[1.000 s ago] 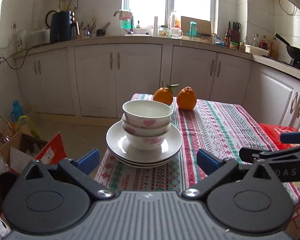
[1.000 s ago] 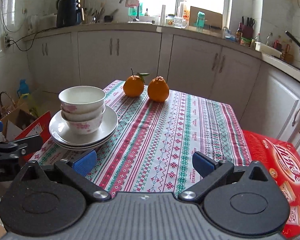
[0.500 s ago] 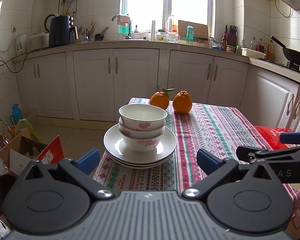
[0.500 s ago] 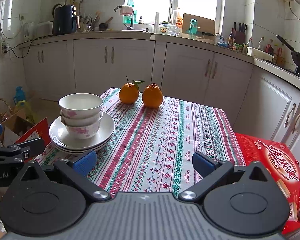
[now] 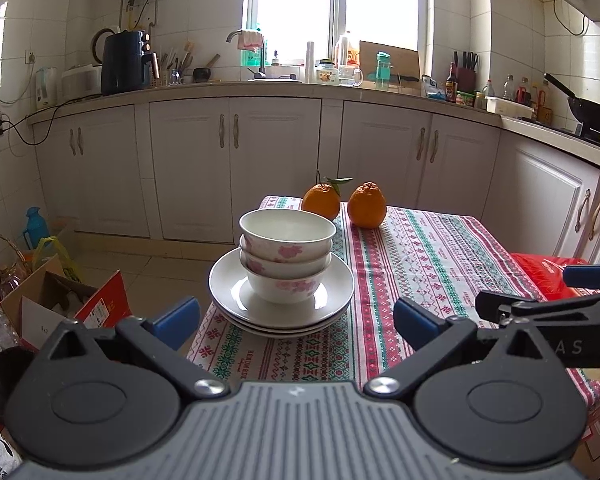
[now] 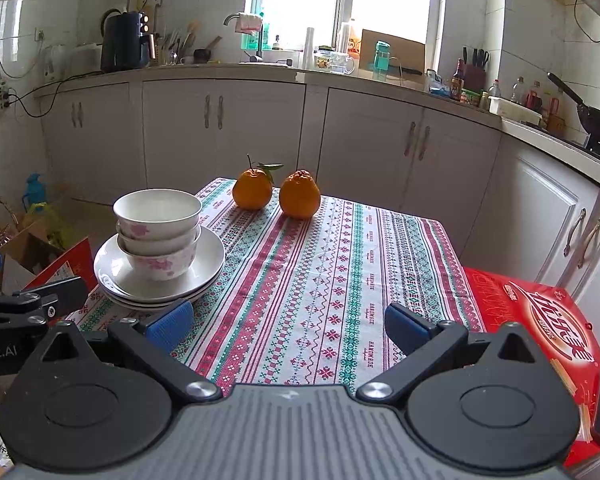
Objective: Organize plates and bowls
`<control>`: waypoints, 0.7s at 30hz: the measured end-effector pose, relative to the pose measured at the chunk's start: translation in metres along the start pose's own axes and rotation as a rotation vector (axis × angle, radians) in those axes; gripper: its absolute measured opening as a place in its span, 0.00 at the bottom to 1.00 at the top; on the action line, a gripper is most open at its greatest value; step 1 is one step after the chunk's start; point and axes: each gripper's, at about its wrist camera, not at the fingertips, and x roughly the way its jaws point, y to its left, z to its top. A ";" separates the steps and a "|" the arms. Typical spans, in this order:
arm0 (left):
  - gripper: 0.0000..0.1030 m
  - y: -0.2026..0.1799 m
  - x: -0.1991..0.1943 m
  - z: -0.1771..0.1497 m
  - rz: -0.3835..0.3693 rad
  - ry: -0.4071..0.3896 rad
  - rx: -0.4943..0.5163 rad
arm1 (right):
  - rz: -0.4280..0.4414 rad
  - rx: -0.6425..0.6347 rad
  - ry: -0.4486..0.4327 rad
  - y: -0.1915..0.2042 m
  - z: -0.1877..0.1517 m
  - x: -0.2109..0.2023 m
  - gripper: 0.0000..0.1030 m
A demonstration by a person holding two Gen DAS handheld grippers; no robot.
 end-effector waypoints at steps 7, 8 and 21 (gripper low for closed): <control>0.99 -0.001 -0.002 0.000 0.002 0.000 -0.002 | -0.006 0.000 -0.004 0.001 0.000 -0.001 1.00; 0.99 -0.001 -0.002 0.000 0.002 -0.001 -0.001 | -0.006 -0.001 -0.006 0.001 0.000 -0.001 1.00; 0.99 -0.001 -0.003 0.000 0.002 0.001 -0.004 | -0.016 -0.006 -0.012 0.002 0.000 -0.002 1.00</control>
